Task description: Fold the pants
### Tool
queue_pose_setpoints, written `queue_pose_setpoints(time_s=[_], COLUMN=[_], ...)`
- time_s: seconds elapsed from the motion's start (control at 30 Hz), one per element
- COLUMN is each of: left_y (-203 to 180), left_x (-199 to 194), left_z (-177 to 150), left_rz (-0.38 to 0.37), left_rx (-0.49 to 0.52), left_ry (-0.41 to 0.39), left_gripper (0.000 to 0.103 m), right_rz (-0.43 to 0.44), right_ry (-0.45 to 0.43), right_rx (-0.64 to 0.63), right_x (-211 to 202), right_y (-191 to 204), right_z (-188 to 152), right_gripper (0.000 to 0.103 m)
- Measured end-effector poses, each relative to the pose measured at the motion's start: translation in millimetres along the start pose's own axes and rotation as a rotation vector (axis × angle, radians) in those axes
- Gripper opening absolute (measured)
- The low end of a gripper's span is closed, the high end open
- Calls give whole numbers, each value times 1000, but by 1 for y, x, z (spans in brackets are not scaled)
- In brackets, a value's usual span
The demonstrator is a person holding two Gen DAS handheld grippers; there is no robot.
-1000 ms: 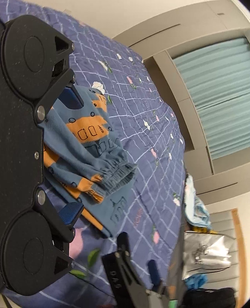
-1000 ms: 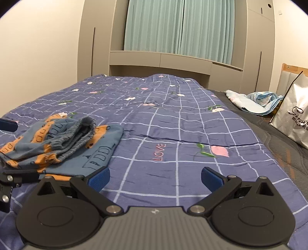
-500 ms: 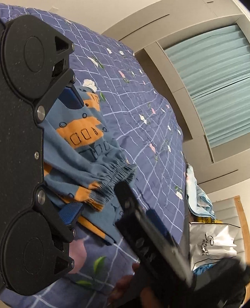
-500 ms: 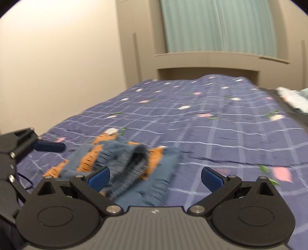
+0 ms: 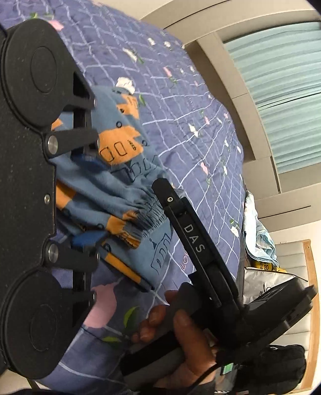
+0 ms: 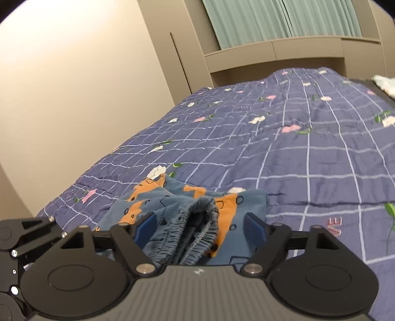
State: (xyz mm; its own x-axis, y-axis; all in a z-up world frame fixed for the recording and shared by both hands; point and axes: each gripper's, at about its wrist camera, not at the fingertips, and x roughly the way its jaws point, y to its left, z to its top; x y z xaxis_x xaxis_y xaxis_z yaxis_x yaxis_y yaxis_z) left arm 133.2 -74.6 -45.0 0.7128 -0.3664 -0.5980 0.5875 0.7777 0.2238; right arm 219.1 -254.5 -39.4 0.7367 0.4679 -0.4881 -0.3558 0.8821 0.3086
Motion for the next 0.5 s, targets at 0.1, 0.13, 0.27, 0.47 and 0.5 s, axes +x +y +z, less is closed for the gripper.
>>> queue_pose_setpoints(time_s=[0.1, 0.13, 0.27, 0.47, 0.5], left_y=[2, 2, 6, 12, 10], left_x=[3, 4, 4, -6, -7], left_z=[0, 0, 2, 12, 14], left_rz=[-51, -59, -72, -113, -121], left_rx=[-42, -54, -86, -130, -127], left_ry=[8, 11, 4, -27, -32], left_gripper=[25, 21, 8, 7, 7], right_rz=[1, 4, 18, 31, 30], right_ry=[-1, 1, -9, -62, -67], right_rx=[17, 24, 50, 72, 80], right_x=[1, 1, -1, -22, -27], right_y=[-2, -3, -1, 1, 0], right_z=[-1, -2, -4, 4, 6], right_gripper=[57, 53, 25, 13, 13])
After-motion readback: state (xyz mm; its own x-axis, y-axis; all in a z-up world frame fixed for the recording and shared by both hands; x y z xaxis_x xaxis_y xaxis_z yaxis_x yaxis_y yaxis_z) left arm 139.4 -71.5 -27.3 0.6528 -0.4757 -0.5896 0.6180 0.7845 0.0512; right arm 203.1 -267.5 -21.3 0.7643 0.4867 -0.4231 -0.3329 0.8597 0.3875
